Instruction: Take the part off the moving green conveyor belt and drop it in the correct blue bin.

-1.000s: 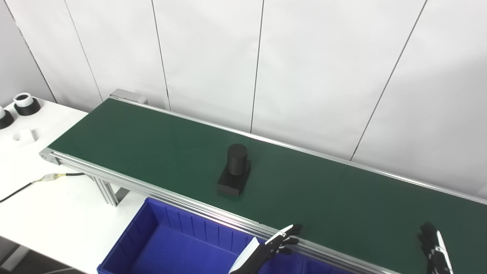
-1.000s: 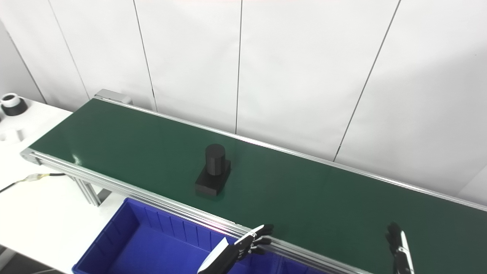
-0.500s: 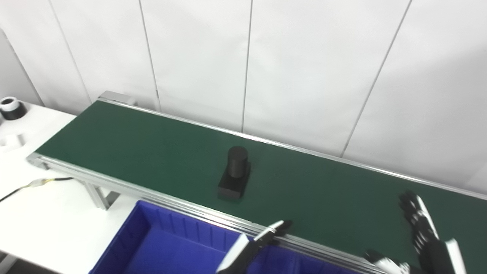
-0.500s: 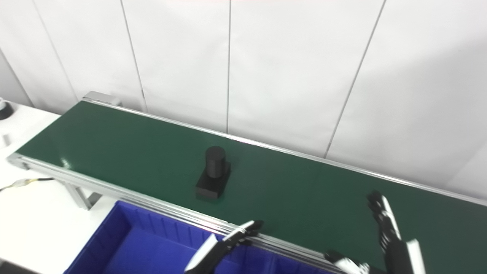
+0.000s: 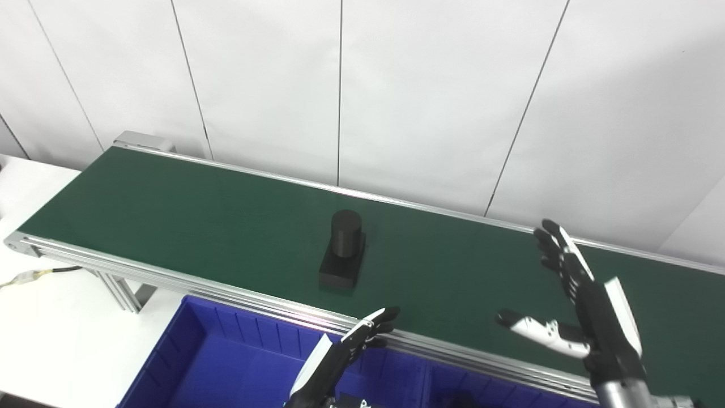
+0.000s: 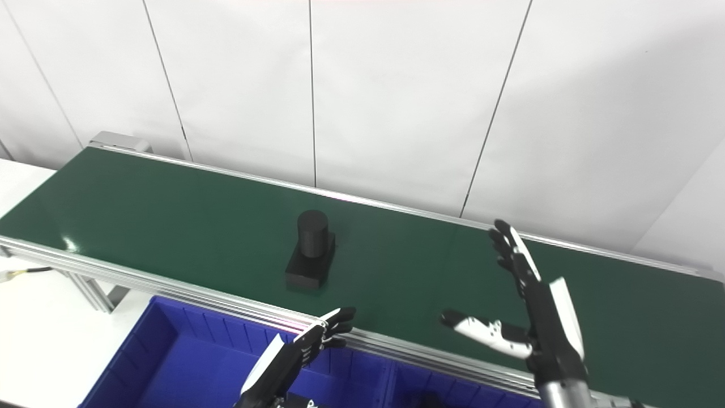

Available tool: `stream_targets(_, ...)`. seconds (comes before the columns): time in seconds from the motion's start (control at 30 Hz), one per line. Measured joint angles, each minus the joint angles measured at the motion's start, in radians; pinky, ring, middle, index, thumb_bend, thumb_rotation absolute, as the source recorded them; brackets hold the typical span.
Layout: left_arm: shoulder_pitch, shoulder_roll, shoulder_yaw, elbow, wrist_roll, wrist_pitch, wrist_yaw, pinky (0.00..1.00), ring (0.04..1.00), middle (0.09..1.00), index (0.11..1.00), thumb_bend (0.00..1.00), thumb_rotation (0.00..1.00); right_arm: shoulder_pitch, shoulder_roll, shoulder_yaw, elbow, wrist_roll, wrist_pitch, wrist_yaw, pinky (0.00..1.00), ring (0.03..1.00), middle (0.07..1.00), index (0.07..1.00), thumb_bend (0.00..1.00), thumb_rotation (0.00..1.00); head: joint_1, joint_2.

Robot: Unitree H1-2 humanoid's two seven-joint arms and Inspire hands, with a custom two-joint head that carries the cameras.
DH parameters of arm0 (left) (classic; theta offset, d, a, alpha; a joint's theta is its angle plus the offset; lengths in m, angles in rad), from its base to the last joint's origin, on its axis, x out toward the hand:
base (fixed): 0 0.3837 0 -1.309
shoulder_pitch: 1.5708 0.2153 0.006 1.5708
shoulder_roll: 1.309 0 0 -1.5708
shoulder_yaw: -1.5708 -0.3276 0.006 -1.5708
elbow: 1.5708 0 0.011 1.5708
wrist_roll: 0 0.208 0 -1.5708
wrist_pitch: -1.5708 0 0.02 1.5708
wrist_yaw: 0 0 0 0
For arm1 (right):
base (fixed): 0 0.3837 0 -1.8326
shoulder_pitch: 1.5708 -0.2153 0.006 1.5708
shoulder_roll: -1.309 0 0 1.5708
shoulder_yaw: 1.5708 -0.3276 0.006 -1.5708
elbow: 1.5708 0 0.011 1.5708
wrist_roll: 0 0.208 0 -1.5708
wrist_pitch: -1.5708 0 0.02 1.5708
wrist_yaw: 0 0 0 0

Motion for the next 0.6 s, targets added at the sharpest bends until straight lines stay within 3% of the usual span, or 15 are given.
stream_targets(0.27, 0.002, 0.01, 0.001, -0.004, -0.003, 0.001, -0.006, 0.81, 0.872, 0.907, 0.888, 0.83, 0.3, -0.049, 0.033, 0.042, 0.015, -0.033, 0.045, 0.011, 0.9, 0.933, 0.935, 0.965, 0.89, 0.42, -0.02, -0.012)
stream_targets(0.6, 0.001, 0.019, 0.004, -0.001, -0.01, 0.013, -0.027, 0.81, 0.875, 0.905, 0.883, 0.81, 0.3, -0.151, 0.058, 0.113, 0.137, -0.102, 0.08, 0.027, 0.79, 0.892, 0.911, 0.952, 0.93, 0.48, -0.069, -0.026)
